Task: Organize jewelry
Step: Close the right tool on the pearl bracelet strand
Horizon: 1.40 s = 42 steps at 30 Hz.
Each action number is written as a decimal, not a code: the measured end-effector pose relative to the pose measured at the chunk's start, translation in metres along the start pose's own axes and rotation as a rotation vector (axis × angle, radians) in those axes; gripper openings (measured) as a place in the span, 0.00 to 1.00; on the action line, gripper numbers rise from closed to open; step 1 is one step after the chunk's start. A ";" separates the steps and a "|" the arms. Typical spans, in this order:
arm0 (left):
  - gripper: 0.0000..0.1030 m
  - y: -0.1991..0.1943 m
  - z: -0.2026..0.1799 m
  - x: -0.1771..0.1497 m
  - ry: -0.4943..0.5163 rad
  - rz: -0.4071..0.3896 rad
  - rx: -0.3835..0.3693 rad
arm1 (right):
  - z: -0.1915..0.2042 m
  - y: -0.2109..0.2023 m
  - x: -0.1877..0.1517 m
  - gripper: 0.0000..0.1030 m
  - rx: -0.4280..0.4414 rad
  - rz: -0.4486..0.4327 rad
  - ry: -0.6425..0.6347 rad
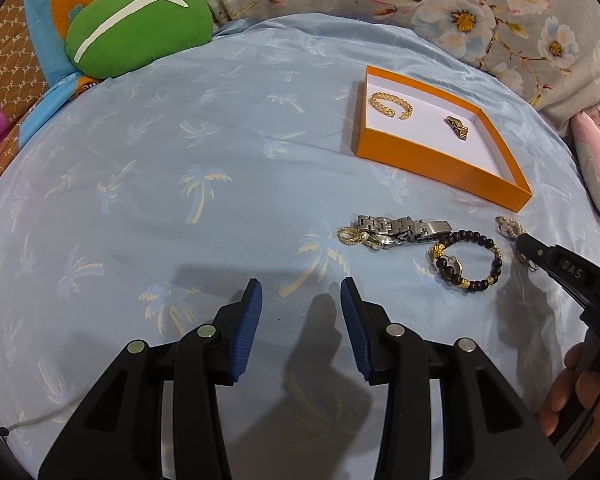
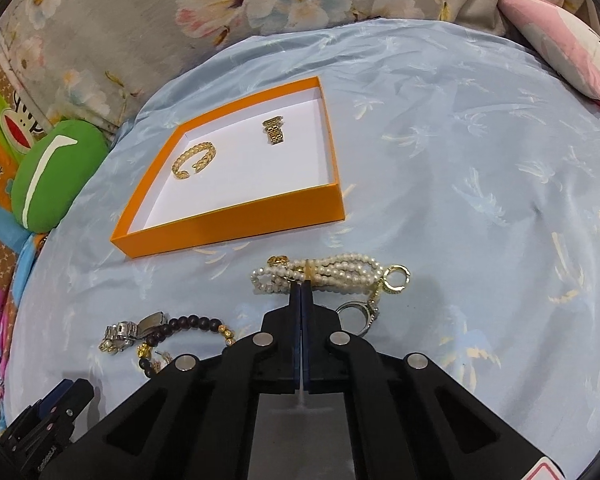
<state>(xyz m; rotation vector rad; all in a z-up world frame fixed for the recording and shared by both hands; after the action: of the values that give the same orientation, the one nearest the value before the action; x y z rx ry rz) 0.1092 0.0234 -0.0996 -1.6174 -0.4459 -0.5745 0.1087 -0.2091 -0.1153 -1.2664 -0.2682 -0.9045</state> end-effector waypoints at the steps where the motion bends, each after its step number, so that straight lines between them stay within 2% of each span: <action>1: 0.38 0.000 0.000 0.000 -0.001 -0.001 -0.001 | 0.000 -0.004 0.001 0.00 0.007 -0.008 -0.009; 3: 0.38 0.000 -0.001 0.000 -0.003 -0.001 -0.006 | -0.001 -0.014 0.006 0.00 -0.006 -0.039 -0.046; 6: 0.38 0.000 -0.005 -0.001 0.002 0.000 -0.012 | 0.002 -0.016 0.014 0.08 -0.007 -0.045 -0.120; 8: 0.38 0.000 -0.008 -0.001 0.008 0.000 -0.019 | 0.005 -0.011 0.017 0.22 -0.004 -0.032 -0.191; 11: 0.38 -0.002 -0.010 -0.002 0.016 -0.001 -0.026 | 0.008 -0.001 0.019 0.33 -0.005 -0.003 -0.324; 14: 0.42 -0.003 -0.009 -0.001 0.014 -0.006 -0.024 | 0.007 0.008 0.021 0.33 0.017 0.036 -0.389; 18: 0.42 0.000 -0.008 -0.001 0.007 -0.001 -0.025 | 0.007 0.018 0.018 0.33 0.056 0.089 -0.418; 21: 0.42 0.000 -0.011 0.000 0.015 0.000 -0.031 | 0.009 0.019 0.015 0.36 0.048 0.086 -0.438; 22: 0.42 0.000 -0.011 0.000 0.017 -0.001 -0.032 | 0.010 0.018 0.014 0.36 0.050 0.087 -0.437; 24: 0.42 -0.001 -0.012 0.000 0.019 -0.002 -0.037 | 0.009 0.016 0.013 0.29 0.052 0.088 -0.423; 26: 0.42 -0.001 -0.012 0.000 0.020 -0.003 -0.040 | 0.006 0.014 0.012 0.13 0.053 0.091 -0.406; 28: 0.42 0.000 -0.012 0.001 0.021 -0.001 -0.042 | 0.004 0.010 0.012 0.08 0.065 0.086 -0.376; 31: 0.42 0.002 -0.013 0.001 0.023 0.006 -0.045 | 0.002 0.001 0.013 0.04 0.070 0.058 -0.337; 37: 0.42 0.003 -0.017 0.005 0.043 0.002 -0.051 | 0.003 -0.036 0.016 0.04 0.113 -0.011 -0.277; 42: 0.42 0.004 -0.020 0.012 0.065 -0.004 -0.063 | 0.000 -0.066 -0.004 0.04 0.151 -0.018 -0.243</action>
<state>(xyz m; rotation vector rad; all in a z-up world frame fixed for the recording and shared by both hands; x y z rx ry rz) 0.1186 0.0024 -0.0938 -1.6529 -0.3862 -0.6476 0.0593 -0.2089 -0.0712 -1.2346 -0.5311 -0.7311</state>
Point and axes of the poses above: each gripper's, at about its wrist camera, not at the fingertips, and y roughly the way its jaws point, z to its left, x to its top, the point moved 6 cm from there along y, roughly the way its jaws point, and after that the axes turned 2 degrees about x, right-handed, at the moved point
